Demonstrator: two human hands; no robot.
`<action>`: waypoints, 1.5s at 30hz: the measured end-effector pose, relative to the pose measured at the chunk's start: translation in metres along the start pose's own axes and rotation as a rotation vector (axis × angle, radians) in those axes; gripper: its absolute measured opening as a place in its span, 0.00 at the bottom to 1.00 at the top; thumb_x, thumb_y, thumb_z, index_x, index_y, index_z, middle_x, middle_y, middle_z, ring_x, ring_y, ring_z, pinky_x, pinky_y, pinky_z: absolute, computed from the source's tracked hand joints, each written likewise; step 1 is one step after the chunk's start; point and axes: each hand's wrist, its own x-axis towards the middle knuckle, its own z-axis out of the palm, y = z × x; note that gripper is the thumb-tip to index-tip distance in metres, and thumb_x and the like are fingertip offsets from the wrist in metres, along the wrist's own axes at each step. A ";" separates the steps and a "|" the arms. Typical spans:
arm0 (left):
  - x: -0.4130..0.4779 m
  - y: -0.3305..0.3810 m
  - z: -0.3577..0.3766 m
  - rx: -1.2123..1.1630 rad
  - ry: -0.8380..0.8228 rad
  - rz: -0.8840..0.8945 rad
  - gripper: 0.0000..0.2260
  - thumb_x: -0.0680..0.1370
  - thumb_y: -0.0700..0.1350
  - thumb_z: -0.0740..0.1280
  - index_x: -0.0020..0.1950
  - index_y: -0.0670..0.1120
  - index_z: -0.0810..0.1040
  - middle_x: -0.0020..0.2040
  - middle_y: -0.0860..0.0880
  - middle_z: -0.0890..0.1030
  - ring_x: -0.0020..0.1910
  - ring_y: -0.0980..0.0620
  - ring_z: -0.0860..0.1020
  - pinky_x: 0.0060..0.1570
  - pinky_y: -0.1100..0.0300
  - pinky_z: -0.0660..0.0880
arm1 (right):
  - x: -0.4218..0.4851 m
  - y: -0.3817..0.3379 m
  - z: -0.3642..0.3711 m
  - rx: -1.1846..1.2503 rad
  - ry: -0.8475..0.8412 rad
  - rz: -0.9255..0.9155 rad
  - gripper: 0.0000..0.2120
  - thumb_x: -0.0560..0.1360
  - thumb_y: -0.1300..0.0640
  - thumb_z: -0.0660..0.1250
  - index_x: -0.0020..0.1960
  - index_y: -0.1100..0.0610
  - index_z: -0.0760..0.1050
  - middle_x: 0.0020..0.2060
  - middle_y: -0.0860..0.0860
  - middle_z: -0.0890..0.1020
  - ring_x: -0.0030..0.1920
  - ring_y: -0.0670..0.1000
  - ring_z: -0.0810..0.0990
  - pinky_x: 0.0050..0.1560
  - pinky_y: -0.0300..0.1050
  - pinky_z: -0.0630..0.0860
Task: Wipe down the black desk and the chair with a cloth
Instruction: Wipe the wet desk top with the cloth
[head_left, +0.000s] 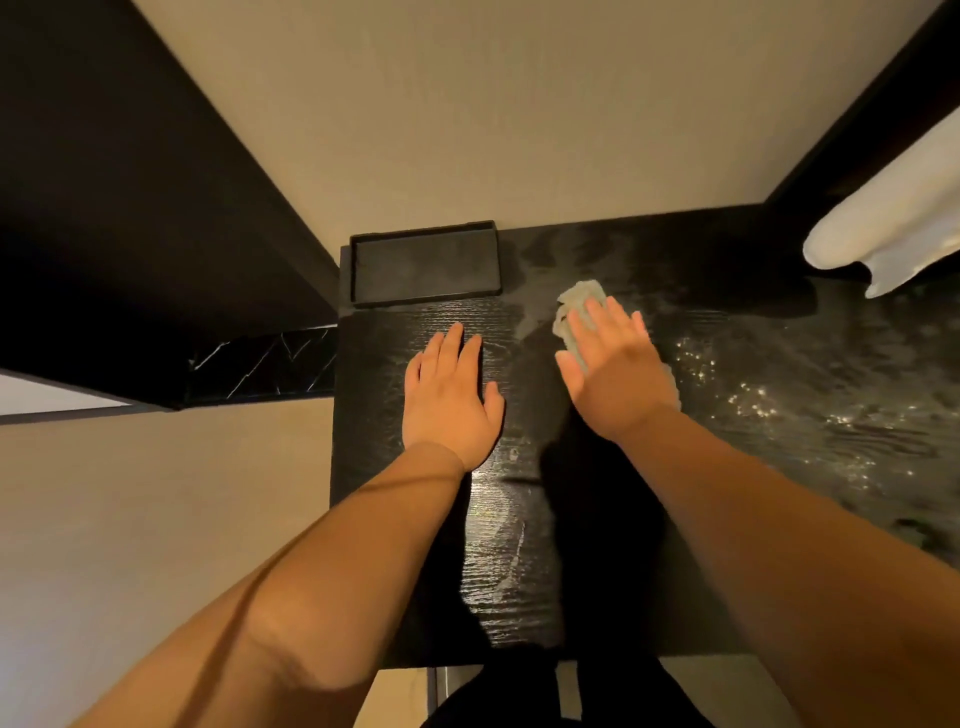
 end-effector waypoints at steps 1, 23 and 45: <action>0.000 0.000 -0.001 -0.001 0.000 0.000 0.29 0.81 0.57 0.58 0.81 0.49 0.65 0.83 0.46 0.62 0.82 0.45 0.58 0.80 0.44 0.56 | 0.002 0.002 -0.003 -0.016 -0.011 0.061 0.33 0.81 0.40 0.47 0.77 0.57 0.68 0.76 0.59 0.68 0.77 0.62 0.64 0.77 0.63 0.59; 0.002 0.001 -0.002 -0.030 0.019 0.009 0.30 0.79 0.55 0.61 0.80 0.48 0.67 0.82 0.46 0.63 0.81 0.43 0.59 0.79 0.43 0.57 | 0.009 -0.020 -0.016 0.031 -0.091 -0.226 0.31 0.80 0.38 0.53 0.77 0.52 0.64 0.79 0.57 0.62 0.79 0.62 0.56 0.79 0.61 0.56; 0.061 -0.001 -0.006 0.040 0.045 -0.054 0.34 0.79 0.59 0.60 0.83 0.50 0.59 0.85 0.45 0.54 0.84 0.43 0.51 0.78 0.29 0.45 | 0.097 0.001 -0.005 0.003 -0.107 -0.039 0.34 0.82 0.38 0.42 0.81 0.56 0.60 0.80 0.58 0.59 0.81 0.62 0.49 0.81 0.60 0.47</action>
